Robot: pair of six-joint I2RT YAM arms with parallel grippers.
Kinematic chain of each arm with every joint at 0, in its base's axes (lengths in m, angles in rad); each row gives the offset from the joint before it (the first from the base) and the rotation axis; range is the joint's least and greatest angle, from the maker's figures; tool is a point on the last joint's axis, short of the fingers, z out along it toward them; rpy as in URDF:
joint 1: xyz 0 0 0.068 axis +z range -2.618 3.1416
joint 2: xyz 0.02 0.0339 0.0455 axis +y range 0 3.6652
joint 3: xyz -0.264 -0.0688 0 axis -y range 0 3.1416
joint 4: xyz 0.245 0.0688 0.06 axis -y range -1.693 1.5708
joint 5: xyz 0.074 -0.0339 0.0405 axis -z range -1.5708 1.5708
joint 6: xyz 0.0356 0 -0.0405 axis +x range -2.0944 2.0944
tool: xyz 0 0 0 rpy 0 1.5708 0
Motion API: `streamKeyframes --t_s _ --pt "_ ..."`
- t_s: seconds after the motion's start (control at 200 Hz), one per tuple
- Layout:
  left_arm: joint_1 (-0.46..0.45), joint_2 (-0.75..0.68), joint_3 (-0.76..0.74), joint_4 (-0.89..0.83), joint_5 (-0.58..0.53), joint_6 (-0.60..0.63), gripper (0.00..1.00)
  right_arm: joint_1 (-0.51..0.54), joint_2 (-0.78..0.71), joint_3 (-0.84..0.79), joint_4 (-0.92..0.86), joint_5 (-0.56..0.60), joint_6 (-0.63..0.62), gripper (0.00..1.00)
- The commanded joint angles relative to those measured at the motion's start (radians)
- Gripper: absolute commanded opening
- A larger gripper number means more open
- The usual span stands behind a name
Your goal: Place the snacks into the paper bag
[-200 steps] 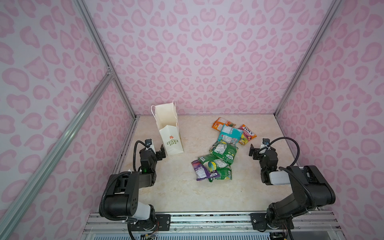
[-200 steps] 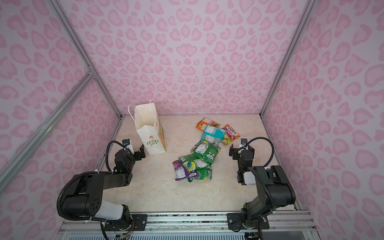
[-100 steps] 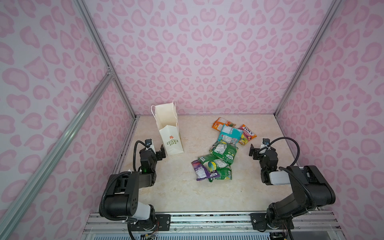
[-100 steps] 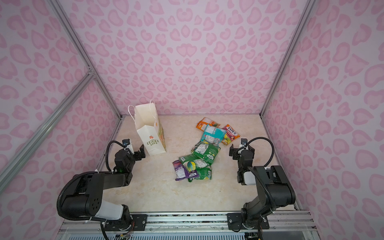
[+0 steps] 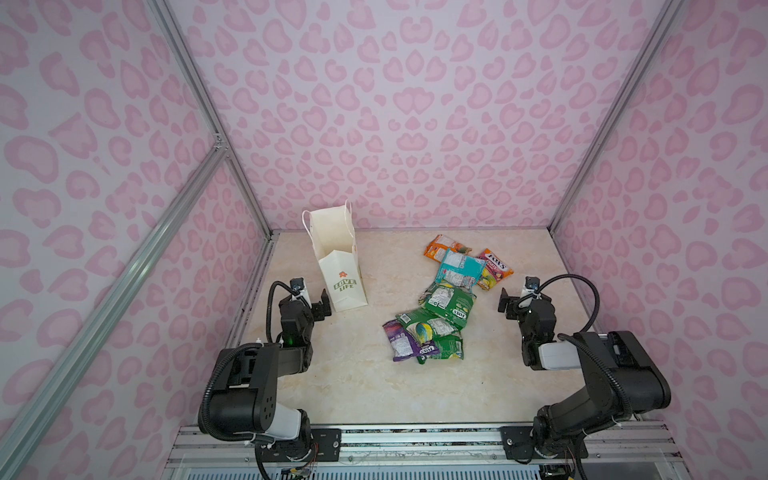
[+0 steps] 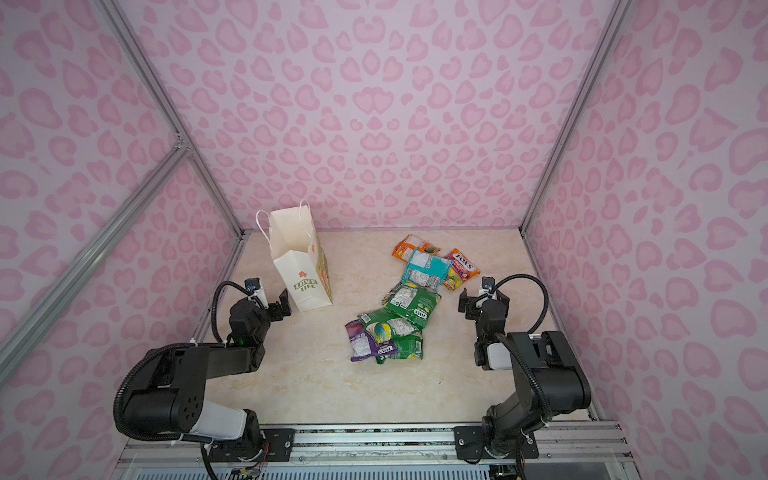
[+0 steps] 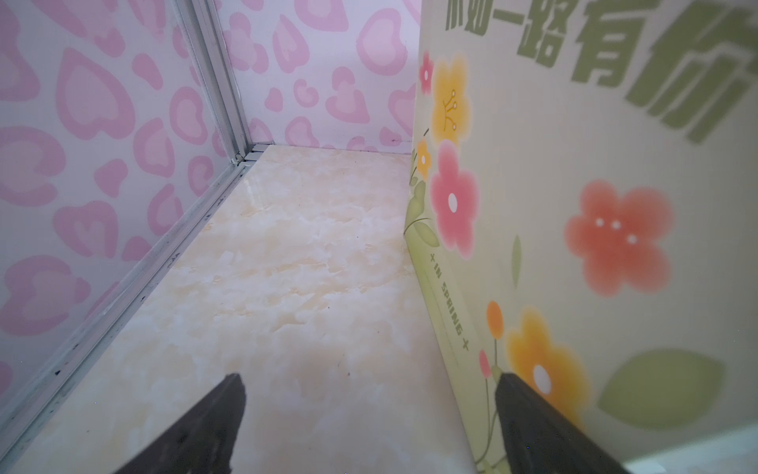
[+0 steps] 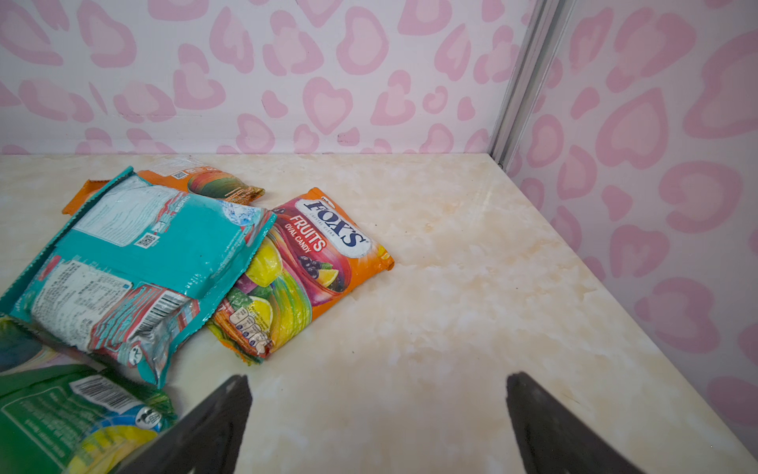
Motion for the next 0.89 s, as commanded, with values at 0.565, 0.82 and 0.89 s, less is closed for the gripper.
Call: streamKeyframes --t_s 0.565,0.82,0.89 --pt "-0.089 -0.314 0.084 -0.371 -0.355 -0.167 0.98 0.145 -0.264 0.064 -0.254 0.314 -0.032 1.00" --pt "-0.066 -0.475 0.429 -1.243 -0.307 -0.763 0.98 0.099 -0.496 0.148 -0.540 0.378 0.467 1.00" --pt "-0.030 -0.499 0.488 -1.295 -0.113 -0.726 0.98 0.032 -0.558 0.147 -0.635 0.330 0.650 1.00"
